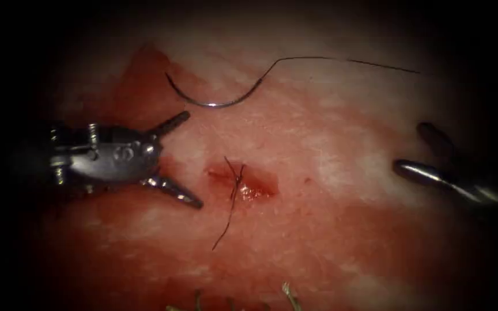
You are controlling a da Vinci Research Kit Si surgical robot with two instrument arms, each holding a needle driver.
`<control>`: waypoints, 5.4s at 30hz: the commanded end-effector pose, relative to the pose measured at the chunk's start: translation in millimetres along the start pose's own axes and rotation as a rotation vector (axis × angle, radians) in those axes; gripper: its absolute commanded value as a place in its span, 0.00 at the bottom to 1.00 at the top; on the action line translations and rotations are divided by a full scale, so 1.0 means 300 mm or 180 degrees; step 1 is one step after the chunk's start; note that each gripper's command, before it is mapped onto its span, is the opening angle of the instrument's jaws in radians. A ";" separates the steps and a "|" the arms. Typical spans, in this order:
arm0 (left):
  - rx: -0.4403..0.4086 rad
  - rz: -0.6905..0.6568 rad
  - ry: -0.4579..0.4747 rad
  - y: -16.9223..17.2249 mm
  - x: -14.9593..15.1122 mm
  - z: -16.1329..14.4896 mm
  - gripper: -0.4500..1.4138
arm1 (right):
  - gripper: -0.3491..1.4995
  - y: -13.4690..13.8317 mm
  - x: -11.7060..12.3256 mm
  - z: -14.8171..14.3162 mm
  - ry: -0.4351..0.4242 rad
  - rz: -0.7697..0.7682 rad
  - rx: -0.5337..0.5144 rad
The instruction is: Wound Closure
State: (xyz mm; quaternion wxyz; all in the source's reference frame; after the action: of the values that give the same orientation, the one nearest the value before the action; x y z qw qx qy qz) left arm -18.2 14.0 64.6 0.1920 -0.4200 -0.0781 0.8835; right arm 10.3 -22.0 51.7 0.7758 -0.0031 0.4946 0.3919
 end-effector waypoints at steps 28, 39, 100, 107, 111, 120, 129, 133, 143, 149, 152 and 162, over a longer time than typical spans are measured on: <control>0.0449 -0.1633 -0.1025 0.027 -0.020 0.025 0.46 | 0.86 -0.0265 0.0013 0.0091 -0.0421 0.0159 0.0143; 0.0234 -0.1624 -0.1136 0.029 -0.025 0.031 0.00 | 0.85 -0.0298 -0.0003 0.0128 -0.0466 0.0149 0.0157; 0.0284 -0.1365 -0.0952 0.017 -0.005 0.010 0.00 | 0.88 -0.0580 -0.0174 0.0677 -0.0159 -0.2631 0.0834; 0.0292 -0.1363 -0.0951 0.017 -0.006 0.011 0.00 | 0.87 -0.0574 -0.0177 0.0717 -0.0126 -0.2678 0.0835; 0.0291 -0.1345 -0.0953 0.017 -0.006 0.011 0.00 | 0.87 -0.0585 -0.0202 0.0736 -0.0093 -0.2721 0.0876; 0.0300 -0.1343 -0.0956 0.018 -0.006 0.011 0.00 | 0.85 -0.0591 -0.0216 0.0756 -0.0101 -0.2746 0.0889; 0.0296 -0.1345 -0.0953 0.018 -0.006 0.011 0.00 | 0.82 -0.0557 -0.0241 0.0758 -0.0178 -0.2776 0.0857; 0.0295 -0.1326 -0.0955 0.018 -0.006 0.011 0.00 | 0.82 -0.0556 -0.0252 0.0762 -0.0193 -0.2787 0.0863; 0.0296 -0.1326 -0.0955 0.018 -0.006 0.011 0.00 | 0.63 -0.0549 -0.0278 0.0770 -0.0325 -0.2834 0.0929; 0.0298 -0.1326 -0.0955 0.018 -0.006 0.011 0.00 | 0.08 -0.0541 -0.0310 0.0775 -0.0345 -0.2835 0.1048; 0.0298 -0.1326 -0.0955 0.018 -0.006 0.011 0.00 | 0.00 -0.0537 -0.0307 0.0768 -0.0336 -0.2833 0.1069; 0.0290 -0.1306 -0.0949 0.019 -0.006 0.010 0.00 | 0.21 -0.0511 -0.0294 0.0738 -0.0405 -0.2845 0.0990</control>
State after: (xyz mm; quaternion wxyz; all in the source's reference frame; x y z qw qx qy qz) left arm -20.3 8.8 65.5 0.3721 -0.2515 -0.1475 0.8812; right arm 34.4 -28.3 63.5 0.8880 -0.0801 0.4493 -0.0568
